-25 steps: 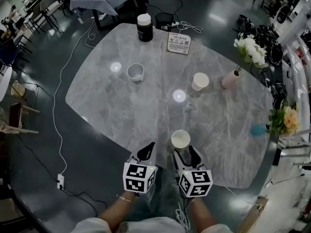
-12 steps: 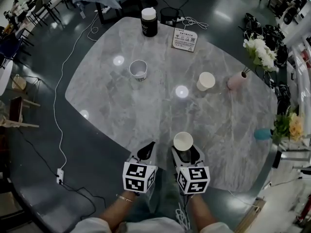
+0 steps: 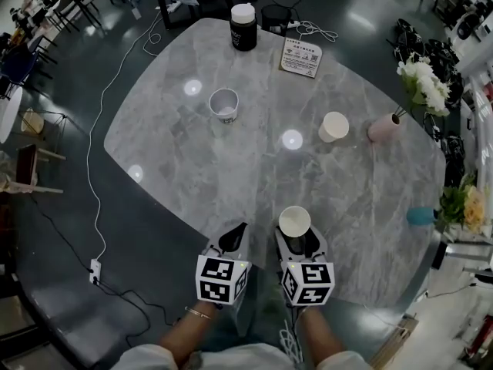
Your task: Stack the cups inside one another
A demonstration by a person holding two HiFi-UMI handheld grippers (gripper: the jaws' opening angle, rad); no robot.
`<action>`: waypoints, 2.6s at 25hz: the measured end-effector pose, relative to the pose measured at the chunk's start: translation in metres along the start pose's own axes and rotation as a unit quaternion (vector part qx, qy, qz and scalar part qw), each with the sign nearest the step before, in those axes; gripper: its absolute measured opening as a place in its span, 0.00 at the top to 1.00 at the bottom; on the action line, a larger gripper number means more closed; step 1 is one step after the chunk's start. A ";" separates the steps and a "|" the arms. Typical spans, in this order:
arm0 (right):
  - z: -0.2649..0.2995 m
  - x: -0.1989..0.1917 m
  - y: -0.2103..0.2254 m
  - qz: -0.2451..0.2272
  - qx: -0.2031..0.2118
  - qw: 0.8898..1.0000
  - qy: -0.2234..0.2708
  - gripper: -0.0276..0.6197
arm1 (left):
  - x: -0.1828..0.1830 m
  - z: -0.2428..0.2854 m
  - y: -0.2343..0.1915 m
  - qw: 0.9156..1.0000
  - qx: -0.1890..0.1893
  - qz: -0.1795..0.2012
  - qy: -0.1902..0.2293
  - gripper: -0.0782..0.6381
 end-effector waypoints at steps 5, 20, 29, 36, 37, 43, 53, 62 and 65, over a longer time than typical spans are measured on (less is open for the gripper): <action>0.000 0.002 0.003 0.006 0.002 1.000 0.006 0.59 | 0.000 0.001 0.000 1.000 0.005 -0.003 0.000 0.89; 0.000 0.035 0.001 -0.009 0.011 1.000 0.018 0.59 | 0.023 -0.003 -0.006 1.000 0.019 -0.007 0.022 0.89; 0.008 0.067 -0.011 -0.024 0.020 0.999 0.032 0.59 | 0.047 -0.013 -0.017 0.998 0.035 -0.004 0.042 0.89; 0.024 0.099 -0.030 -0.039 0.037 0.997 0.050 0.59 | 0.067 -0.017 -0.027 0.997 0.042 0.001 0.059 0.89; 0.025 0.104 -0.033 -0.040 0.039 0.997 0.052 0.59 | 0.070 -0.018 -0.028 0.997 0.042 0.002 0.060 0.89; 0.039 0.129 -0.047 -0.049 0.049 0.996 0.062 0.59 | 0.086 -0.023 -0.044 0.996 0.055 0.004 0.070 0.89; 0.074 0.165 -0.068 -0.062 0.071 0.993 0.074 0.59 | 0.112 -0.027 -0.074 0.993 0.075 0.012 0.085 0.89; 0.106 0.189 -0.084 -0.086 0.093 0.989 0.075 0.59 | 0.121 -0.025 -0.097 0.993 0.086 -0.005 0.085 0.89; 0.117 0.197 -0.087 -0.087 0.098 0.988 0.077 0.59 | 0.125 -0.021 -0.103 0.992 0.087 -0.014 0.088 0.89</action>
Point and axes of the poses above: the fingertips, and each gripper's own axes: z forward along the fingers, y to its right, x out of its top, the point moved 7 cm from there along -z, backward along the fingers, and after that the axes turned 1 degree about y, right-handed, at the moved point
